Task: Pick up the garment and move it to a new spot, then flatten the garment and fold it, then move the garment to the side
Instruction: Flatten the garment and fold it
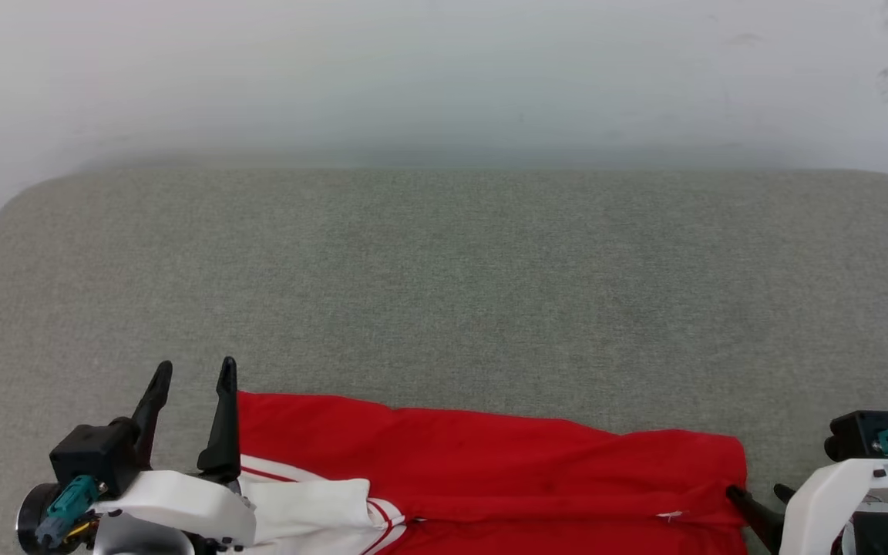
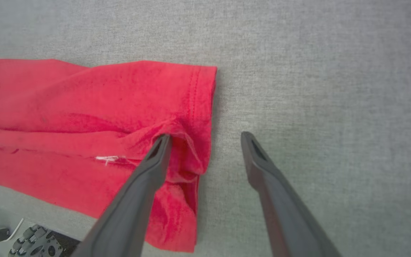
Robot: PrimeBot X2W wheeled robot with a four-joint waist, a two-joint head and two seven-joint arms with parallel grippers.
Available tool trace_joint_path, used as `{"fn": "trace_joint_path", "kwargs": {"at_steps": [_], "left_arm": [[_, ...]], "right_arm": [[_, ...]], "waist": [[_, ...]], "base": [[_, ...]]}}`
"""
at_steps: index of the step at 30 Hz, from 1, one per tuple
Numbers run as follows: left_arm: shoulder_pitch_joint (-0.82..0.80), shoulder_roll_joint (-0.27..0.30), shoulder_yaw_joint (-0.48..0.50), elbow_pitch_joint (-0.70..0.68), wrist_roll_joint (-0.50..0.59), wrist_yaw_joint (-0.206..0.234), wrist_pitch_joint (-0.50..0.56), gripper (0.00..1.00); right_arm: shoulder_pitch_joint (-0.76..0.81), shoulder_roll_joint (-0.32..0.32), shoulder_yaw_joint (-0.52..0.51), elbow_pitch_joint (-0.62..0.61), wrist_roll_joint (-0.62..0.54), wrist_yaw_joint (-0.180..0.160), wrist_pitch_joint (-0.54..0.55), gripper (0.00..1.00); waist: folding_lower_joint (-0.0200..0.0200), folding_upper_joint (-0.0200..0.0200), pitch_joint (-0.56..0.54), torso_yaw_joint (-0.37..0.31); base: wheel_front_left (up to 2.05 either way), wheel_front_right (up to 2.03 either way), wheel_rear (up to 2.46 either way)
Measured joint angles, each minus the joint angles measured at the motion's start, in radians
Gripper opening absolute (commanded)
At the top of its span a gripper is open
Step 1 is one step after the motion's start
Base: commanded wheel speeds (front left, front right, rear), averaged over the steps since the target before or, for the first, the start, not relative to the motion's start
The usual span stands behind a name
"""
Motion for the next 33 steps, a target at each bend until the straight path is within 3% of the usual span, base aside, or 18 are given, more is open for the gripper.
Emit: {"fn": "trace_joint_path", "kwargs": {"at_steps": [11, 12, 13, 14, 25, 33], "left_arm": [[-0.03, -0.009, -0.012, -0.05, 0.083, 0.009, -0.018, 1.0], [-0.03, -0.013, -0.011, -0.052, 0.083, 0.009, -0.019, 1.0], [-0.03, -0.016, -0.012, -0.051, 0.085, 0.011, -0.019, 1.0], [-0.03, -0.02, -0.012, -0.051, 0.086, 0.011, -0.019, 1.0], [-0.028, -0.021, -0.005, -0.024, 0.105, 0.003, -0.022, 1.0], [0.0, -0.024, -0.005, 0.0, 0.109, 0.011, -0.023, 1.0]], "right_arm": [[-0.032, 0.014, 0.06, 0.106, 0.036, 0.0, 0.037, 1.0], [-0.034, 0.015, 0.067, 0.11, 0.041, -0.001, 0.037, 0.48], [-0.036, 0.015, 0.071, 0.112, 0.047, -0.002, 0.036, 0.29], [-0.036, 0.014, 0.074, 0.115, 0.049, -0.002, 0.034, 0.0], [-0.051, 0.005, 0.096, 0.113, 0.063, 0.0, 0.003, 0.0], [-0.05, -0.025, 0.03, 0.088, 0.053, 0.0, 0.0, 0.0]], "waist": [[0.0, 0.0, 0.061, 0.062], [0.0, 0.0, 0.064, 0.065], [0.0, 0.0, 0.066, 0.066], [0.0, 0.0, 0.067, 0.067], [0.0001, 0.0, 0.029, 0.051], [0.0, 0.0, -0.014, 0.011]], "base": [[0.0, 0.0, 0.0], [0.0, 0.0, 0.0], [0.0, 0.0, 0.0], [0.0, 0.0, 0.0], [0.0, 0.0, 0.0], [0.0, 0.0, 0.0]]}}
